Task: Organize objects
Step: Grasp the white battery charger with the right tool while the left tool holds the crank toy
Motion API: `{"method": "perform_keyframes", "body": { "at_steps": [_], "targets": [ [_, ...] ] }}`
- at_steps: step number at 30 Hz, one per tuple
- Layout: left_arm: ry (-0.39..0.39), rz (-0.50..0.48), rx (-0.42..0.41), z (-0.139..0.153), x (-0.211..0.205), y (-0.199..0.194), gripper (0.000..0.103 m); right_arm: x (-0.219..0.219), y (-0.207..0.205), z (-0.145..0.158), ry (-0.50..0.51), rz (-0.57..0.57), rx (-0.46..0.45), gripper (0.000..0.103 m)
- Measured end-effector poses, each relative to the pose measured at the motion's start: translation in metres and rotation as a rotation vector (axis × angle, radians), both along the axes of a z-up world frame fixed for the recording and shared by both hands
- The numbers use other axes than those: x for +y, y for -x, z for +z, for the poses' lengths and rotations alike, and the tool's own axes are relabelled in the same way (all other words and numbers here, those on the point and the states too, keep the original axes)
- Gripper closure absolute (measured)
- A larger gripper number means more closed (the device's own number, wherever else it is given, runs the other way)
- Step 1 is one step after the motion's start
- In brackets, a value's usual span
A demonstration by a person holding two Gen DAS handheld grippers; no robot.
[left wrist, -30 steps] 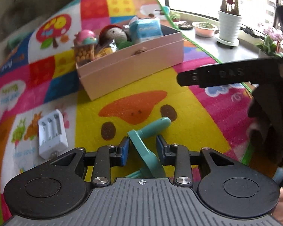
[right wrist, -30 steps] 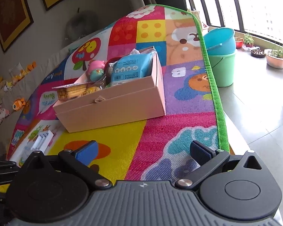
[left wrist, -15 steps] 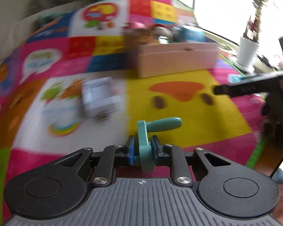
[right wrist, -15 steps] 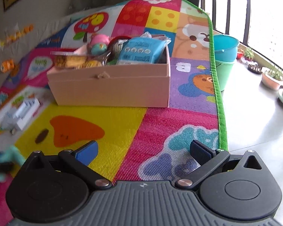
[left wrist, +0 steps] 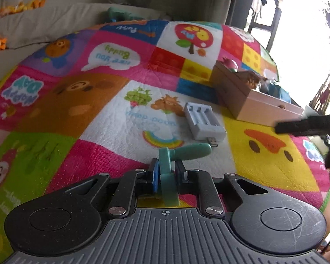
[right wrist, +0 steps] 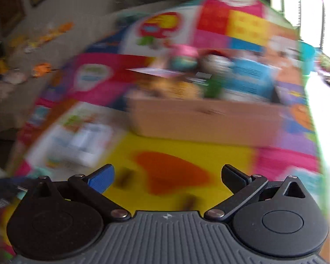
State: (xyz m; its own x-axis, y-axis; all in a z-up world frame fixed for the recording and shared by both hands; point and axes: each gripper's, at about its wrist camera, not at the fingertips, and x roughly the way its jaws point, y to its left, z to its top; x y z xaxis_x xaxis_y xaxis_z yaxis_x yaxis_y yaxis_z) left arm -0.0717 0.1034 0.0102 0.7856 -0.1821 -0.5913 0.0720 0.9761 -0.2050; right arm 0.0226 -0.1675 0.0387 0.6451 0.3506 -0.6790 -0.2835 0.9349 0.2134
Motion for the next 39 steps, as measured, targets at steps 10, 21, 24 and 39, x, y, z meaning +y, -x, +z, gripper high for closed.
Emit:
{"method": "perform_keyframes", "body": {
  "at_steps": [10,21,24,39],
  "targets": [
    [0.035,0.004,-0.007,-0.004,0.004,0.002,0.085,0.122,-0.053,-0.019,0.127,0.123,0.049,0.028],
    [0.044,0.006,-0.012,-0.005,0.006,0.003,0.085,0.047,0.006,-0.019,0.262,0.132,-0.003,0.056],
    [0.065,0.007,-0.011,-0.005,0.008,0.003,0.084,0.018,0.031,-0.014,0.276,0.09,-0.03,0.05],
    [0.069,0.009,-0.011,-0.007,0.01,0.002,0.084,-0.016,0.064,-0.014,0.205,0.087,-0.085,0.012]
  ]
}}
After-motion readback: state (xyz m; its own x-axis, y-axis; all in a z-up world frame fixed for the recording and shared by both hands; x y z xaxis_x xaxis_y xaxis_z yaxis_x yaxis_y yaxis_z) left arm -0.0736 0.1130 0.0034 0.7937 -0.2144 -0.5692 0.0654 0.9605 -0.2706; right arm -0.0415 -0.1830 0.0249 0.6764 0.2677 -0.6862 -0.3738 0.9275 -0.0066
